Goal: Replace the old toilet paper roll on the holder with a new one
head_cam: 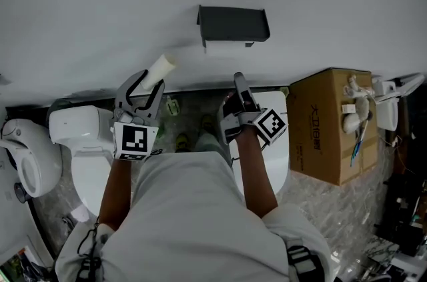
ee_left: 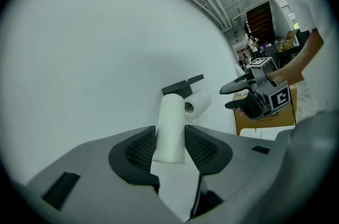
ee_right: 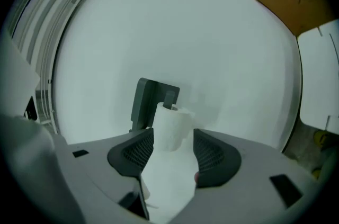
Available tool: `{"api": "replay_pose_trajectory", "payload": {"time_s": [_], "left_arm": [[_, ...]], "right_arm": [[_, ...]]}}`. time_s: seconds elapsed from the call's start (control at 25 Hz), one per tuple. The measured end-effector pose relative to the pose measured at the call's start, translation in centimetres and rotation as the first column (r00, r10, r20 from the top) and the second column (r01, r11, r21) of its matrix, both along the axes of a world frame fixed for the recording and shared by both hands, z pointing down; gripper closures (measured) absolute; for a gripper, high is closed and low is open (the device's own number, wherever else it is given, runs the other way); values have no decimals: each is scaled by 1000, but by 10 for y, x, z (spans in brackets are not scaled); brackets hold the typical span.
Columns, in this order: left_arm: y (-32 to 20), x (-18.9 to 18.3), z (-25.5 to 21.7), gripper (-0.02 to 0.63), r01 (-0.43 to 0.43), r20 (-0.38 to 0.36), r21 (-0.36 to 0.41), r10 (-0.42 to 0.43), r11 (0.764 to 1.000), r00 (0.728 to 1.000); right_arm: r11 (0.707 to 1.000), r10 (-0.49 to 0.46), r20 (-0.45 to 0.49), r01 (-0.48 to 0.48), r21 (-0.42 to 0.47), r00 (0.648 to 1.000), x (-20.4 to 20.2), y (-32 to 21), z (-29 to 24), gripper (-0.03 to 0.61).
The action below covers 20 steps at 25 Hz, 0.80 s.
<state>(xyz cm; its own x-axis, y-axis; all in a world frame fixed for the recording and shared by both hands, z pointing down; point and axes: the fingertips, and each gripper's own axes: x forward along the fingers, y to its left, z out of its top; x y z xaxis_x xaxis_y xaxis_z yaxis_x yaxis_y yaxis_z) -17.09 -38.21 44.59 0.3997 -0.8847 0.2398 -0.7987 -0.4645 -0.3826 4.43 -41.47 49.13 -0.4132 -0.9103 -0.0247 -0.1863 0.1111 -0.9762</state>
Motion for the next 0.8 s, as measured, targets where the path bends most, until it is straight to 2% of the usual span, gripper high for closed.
{"api": "replay_pose_trajectory", "payload": {"time_s": [0.16,0.28,0.44,0.6,0.72,0.8], "left_arm": [[-2,7,0,420,-19,-26,3,19,1000,999],[-1,13,-3,420,-27,-63,10,27,1000,998],[-2,19,-7,420,-33,-84,28,35,999,996],[-3,20,-10,420,-34,-133,33,39,999,990],[-2,20,-17,420,-25,-211,17,28,1000,977],[-2,21,-25,420,-19,-280,7,21,1000,960]], "right_arm": [[1000,18,-183,-18,2,983,15,15,5,414],[998,55,-359,-56,7,932,31,30,1,502],[995,97,-598,-60,81,796,43,40,-11,554],[989,135,-717,-44,144,684,47,46,-23,572],[985,156,-813,-25,171,561,54,51,-29,572],[982,167,-849,-11,187,501,58,53,-34,572]]}}
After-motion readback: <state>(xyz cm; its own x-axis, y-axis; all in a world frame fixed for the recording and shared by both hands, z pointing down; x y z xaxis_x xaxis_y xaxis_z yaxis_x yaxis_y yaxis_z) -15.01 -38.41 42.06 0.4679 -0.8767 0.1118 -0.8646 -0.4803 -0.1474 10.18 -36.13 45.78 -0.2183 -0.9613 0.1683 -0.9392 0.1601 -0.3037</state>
